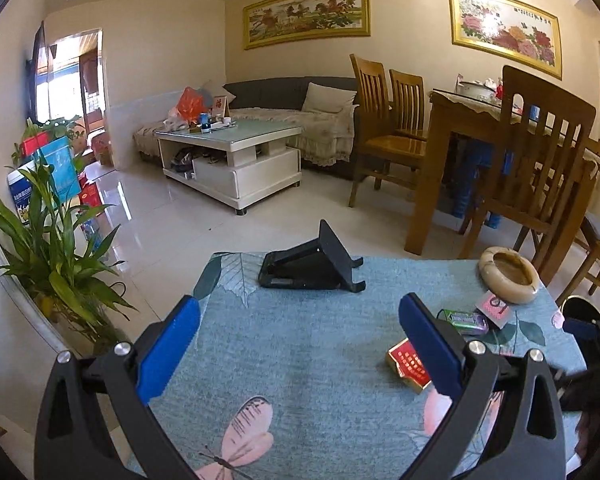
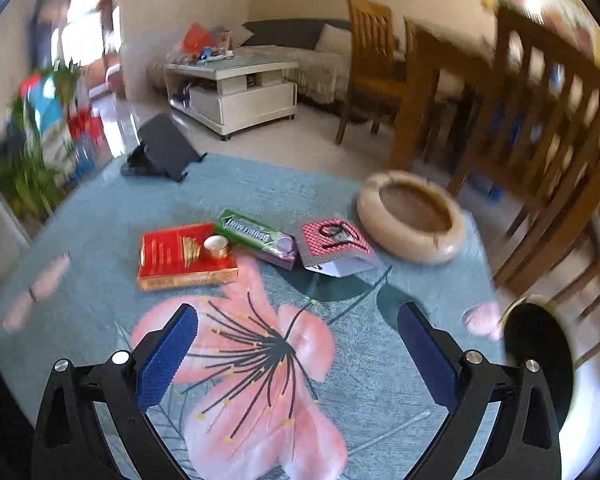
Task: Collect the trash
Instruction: 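Grasp the green Doublemint gum pack with the right tool and lift it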
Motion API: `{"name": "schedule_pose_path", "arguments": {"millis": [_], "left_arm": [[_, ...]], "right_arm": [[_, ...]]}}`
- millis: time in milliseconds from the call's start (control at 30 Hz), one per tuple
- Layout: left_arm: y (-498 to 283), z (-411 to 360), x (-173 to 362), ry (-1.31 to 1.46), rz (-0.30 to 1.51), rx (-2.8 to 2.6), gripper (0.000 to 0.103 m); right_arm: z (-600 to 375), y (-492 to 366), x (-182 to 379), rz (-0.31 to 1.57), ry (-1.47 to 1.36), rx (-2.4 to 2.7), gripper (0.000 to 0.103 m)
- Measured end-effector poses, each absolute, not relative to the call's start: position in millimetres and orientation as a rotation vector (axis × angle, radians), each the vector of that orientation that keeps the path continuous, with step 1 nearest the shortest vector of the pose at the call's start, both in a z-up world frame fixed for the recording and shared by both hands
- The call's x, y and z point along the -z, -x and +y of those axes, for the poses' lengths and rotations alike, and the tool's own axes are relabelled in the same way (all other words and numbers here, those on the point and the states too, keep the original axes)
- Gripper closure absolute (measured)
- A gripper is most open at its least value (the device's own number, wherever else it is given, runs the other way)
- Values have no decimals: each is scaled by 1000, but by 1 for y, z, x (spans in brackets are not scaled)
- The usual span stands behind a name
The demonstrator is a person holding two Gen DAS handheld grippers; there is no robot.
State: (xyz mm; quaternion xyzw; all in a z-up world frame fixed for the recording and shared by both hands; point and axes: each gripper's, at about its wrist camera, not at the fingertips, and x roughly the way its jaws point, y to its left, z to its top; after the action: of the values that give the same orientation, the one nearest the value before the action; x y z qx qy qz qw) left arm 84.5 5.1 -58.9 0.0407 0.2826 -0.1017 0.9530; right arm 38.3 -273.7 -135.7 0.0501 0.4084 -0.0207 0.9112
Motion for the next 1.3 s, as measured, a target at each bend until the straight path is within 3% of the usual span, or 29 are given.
{"name": "schedule_pose_path", "arguments": {"millis": [267,367,433,567,767,867,1067,1167,1233,1267,1300], "left_arm": [[-76,-16,64,-136,554,192,3],[-76,-17,67,-145,553,190,3],[-79,-17,71,-151,563,190,3],[-84,-17,76,-153,581,191,3],[-91,-12,83,-129,610,209,3],[-92,-11,84,-124,613,214,3],[-91,-11,86,-137,604,217,3],[-91,-12,87,-133,614,230,3],[-89,-12,86,-141,607,234,3],[-87,-12,86,-149,600,234,3],[-86,-12,85,-155,594,232,3]], "right_arm": [[-268,-68,151,845,-10,-24,5],[-278,-88,156,854,-86,-38,21],[-293,-100,158,852,-181,-23,23],[-305,-111,165,861,-246,48,23],[-315,-102,177,860,-399,111,10],[-324,-92,182,838,-546,101,8],[-297,-99,150,809,-447,-55,4],[-250,-114,142,851,-177,-183,4],[-224,-125,148,890,66,-239,9],[-223,-130,152,914,110,-269,26],[-230,-139,155,956,101,-356,50]]}}
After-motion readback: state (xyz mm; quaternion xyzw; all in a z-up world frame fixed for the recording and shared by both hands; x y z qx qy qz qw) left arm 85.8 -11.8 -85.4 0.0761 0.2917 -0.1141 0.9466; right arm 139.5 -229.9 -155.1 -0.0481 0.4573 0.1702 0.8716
